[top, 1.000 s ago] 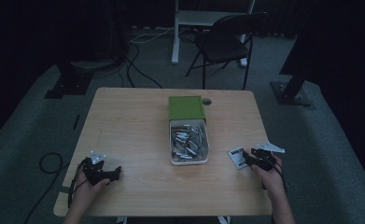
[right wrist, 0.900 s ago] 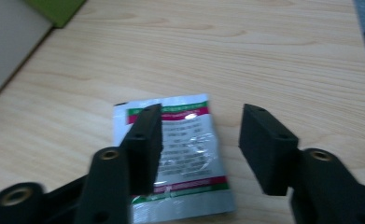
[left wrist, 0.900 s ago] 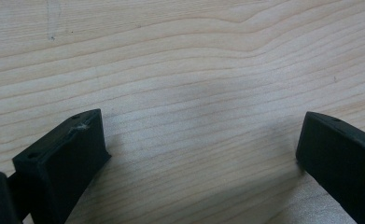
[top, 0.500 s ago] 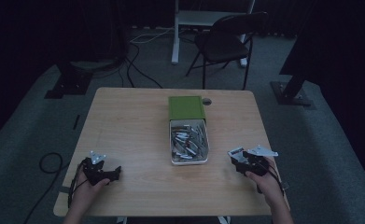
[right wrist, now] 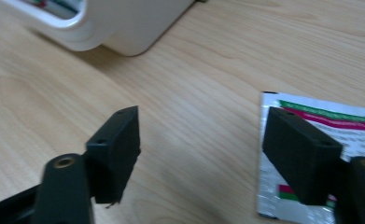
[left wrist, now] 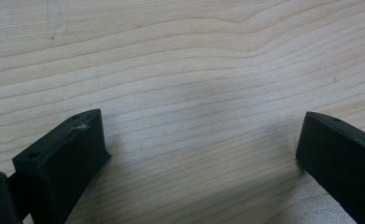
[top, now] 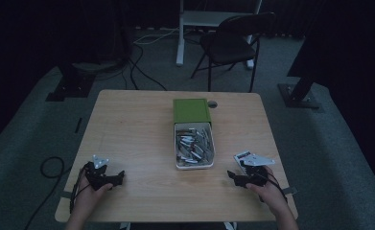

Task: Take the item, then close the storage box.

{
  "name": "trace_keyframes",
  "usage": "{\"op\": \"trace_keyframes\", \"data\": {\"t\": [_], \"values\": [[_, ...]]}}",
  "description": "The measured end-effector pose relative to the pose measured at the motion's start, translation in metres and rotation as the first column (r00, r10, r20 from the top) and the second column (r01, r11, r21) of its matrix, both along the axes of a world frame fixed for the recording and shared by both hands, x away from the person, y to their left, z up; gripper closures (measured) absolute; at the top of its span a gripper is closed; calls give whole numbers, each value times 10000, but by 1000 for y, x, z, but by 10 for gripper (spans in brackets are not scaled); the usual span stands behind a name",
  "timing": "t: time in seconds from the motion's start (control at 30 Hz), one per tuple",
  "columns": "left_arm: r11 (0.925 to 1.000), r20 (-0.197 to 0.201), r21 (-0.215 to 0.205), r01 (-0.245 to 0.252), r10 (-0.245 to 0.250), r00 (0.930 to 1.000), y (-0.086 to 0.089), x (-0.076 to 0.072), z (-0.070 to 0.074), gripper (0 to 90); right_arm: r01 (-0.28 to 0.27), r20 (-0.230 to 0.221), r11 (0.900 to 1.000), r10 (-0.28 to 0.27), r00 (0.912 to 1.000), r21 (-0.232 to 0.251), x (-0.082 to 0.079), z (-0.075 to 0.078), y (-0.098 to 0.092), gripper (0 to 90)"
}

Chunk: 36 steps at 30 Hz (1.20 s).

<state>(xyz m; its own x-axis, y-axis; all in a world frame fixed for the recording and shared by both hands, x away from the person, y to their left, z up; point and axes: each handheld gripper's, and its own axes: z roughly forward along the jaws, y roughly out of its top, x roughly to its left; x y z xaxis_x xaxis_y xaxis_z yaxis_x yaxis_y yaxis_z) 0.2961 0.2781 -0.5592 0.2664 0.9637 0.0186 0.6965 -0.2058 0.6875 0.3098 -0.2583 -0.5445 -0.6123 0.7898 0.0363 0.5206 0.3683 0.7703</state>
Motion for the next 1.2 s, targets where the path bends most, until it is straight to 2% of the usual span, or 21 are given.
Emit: {"op": "trace_keyframes", "data": {"t": [0.17,0.23,0.33,0.47,0.57,0.83,1.2], "values": [[10000,-2,-5,-4,4,10000,0,0,0,22,-491,-212,9987,493,9986,117,-3,-4,8,185],[10000,-1,-3,-4,4,10000,0,0,0,22,-651,-236,9977,655,9976,172,-4,-6,11,181],[10000,0,-2,-2,2,10000,0,0,0,22,-1265,-312,9916,1257,9916,-271,-6,-10,14,151],[10000,3,-5,-3,3,10000,0,0,0,22,-1517,-405,9881,1506,9878,-253,-8,-13,19,151],[9999,11,-31,117,-117,9999,-1,0,0,22,-1867,-446,9802,1840,9819,-665,-10,-16,22,151],[9997,-4,-21,248,-248,9997,-3,-1,0,22,-2130,-289,9747,2115,9770,-678,-11,-20,23,137],[9996,3,-28,296,-296,9996,-3,0,0,22,-2163,-307,9738,2147,9762,-698,-11,-20,23,128]]}}
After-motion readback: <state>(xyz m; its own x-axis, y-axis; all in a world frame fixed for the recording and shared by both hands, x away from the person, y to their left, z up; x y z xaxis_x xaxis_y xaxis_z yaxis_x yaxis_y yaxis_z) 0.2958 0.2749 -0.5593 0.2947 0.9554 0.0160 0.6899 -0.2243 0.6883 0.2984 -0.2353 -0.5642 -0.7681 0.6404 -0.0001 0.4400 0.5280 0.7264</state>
